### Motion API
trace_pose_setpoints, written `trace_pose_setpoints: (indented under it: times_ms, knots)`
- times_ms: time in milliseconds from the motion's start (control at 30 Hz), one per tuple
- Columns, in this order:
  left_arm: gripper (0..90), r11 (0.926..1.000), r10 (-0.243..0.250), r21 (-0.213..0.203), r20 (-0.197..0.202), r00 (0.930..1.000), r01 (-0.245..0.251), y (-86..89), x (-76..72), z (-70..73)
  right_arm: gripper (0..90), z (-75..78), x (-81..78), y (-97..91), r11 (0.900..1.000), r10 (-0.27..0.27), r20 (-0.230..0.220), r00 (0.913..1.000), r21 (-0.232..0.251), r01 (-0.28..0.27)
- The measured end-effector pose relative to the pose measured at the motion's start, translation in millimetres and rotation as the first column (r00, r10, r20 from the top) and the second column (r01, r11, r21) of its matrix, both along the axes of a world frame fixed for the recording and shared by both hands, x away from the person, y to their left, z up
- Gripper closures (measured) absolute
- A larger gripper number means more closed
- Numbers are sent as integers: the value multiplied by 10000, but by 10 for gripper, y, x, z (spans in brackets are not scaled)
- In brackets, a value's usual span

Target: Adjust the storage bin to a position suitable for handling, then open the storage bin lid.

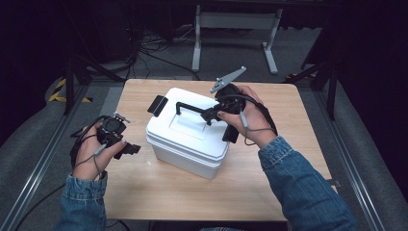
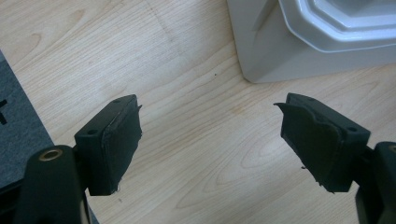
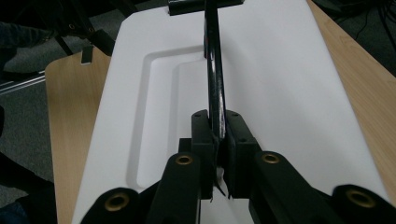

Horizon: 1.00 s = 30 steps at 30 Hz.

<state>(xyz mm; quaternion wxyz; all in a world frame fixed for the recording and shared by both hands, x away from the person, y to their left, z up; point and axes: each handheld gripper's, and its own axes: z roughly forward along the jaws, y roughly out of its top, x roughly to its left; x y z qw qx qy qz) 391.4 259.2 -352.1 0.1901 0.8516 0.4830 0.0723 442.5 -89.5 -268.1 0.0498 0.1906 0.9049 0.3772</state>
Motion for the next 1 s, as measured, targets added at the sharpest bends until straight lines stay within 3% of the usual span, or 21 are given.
trace_pose_setpoints:
  times_ms: [300,633,1000]
  knots:
    - [209,10000,22,-20,20,10000,-22,15,0,-2,852,105,-76,-115,9992,34,351,9994,392,-48]
    - [209,10000,44,-48,3,10000,-44,14,-7,1,852,188,-122,-279,9970,-184,394,9991,758,154]
    - [207,10000,21,6,18,10000,-21,17,-1,0,852,204,-144,-641,9908,-826,411,9957,1110,776]
